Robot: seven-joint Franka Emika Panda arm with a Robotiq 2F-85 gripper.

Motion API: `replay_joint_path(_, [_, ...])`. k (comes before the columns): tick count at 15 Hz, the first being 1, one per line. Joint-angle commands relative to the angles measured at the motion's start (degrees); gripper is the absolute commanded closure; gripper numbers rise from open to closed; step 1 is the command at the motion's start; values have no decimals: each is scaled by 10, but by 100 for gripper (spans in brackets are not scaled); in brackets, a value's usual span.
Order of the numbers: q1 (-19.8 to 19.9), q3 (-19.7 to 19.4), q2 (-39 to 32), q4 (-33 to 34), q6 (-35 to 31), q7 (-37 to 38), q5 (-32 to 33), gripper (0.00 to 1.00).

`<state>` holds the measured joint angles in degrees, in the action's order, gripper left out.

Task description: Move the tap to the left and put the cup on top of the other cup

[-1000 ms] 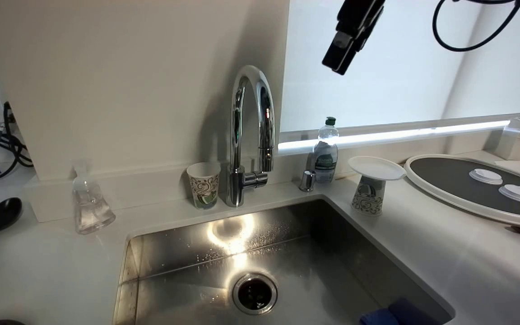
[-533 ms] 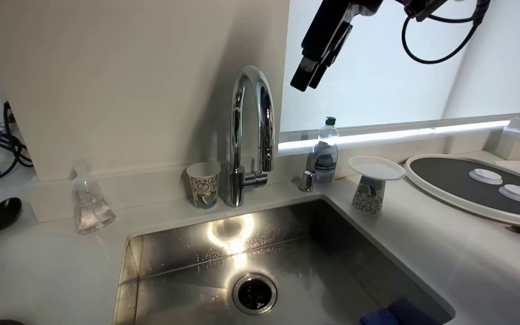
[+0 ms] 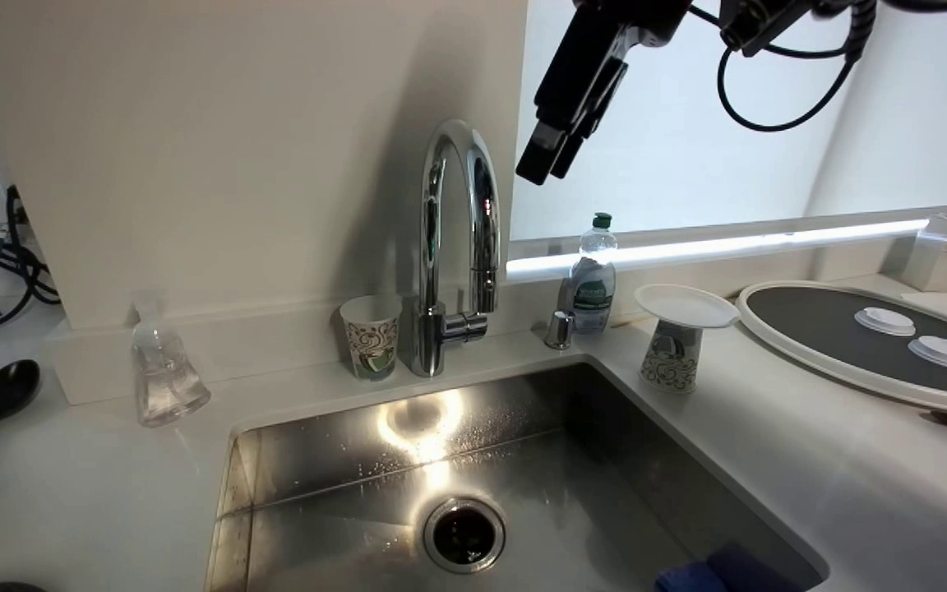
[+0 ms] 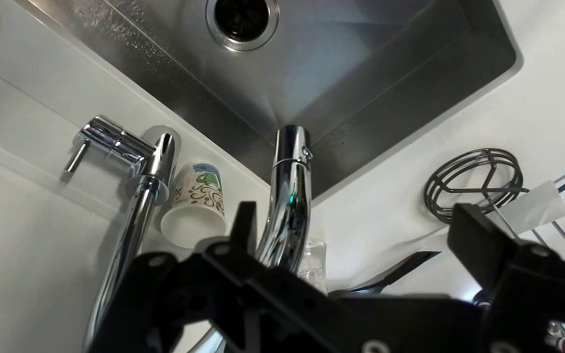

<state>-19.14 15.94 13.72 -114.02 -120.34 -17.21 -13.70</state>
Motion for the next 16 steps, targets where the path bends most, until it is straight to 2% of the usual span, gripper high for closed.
replay_joint_path(1, [-2, 2, -2, 0, -9, 12, 4, 0])
replay_joint_path(16, [-8, 53, -23, -25, -113, 128, 77, 0])
